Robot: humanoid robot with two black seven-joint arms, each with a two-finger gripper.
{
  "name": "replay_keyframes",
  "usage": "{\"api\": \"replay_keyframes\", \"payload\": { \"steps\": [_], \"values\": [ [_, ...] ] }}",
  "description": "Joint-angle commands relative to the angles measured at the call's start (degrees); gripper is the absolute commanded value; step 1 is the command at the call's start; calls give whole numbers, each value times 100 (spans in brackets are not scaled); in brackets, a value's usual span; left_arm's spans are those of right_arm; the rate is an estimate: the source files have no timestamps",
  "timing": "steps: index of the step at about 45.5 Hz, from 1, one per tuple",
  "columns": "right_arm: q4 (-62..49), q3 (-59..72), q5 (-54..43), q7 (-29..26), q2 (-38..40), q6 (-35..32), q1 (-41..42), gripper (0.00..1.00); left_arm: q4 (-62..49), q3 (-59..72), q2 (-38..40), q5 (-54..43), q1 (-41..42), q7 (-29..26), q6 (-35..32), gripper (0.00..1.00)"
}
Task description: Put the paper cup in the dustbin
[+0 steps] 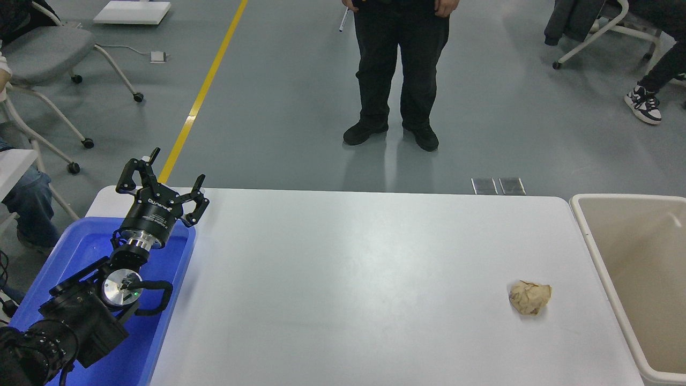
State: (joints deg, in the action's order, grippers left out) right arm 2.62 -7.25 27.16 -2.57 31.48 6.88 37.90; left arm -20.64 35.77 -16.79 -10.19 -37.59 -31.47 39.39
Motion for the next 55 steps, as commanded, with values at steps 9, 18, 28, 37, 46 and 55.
{"api": "replay_keyframes", "payload": {
  "steps": [9, 18, 28, 37, 46, 55],
  "values": [
    [-112, -162, 17, -103, -352, 577, -10, 0, -1, 0, 0, 0, -3, 1, -2, 100],
    [-112, -154, 17, -95, -581, 700, -10, 0, -1, 0, 0, 0, -3, 1, -2, 100],
    [-112, -162, -97, -95, -836, 709, -63, 0, -1, 0, 0, 0, -3, 1, -2, 100],
    [-121, -171, -97, -86, -1003, 709, -168, 0, -1, 0, 0, 0, -3, 1, -2, 100],
    [-139, -276, -97, -86, -1064, 709, -318, 0, -1, 0, 0, 0, -3, 1, -2, 100],
    [-156, -426, -88, -59, -1038, 657, -546, 0, -1, 0, 0, 0, -3, 1, -2, 100]
  ]
}}
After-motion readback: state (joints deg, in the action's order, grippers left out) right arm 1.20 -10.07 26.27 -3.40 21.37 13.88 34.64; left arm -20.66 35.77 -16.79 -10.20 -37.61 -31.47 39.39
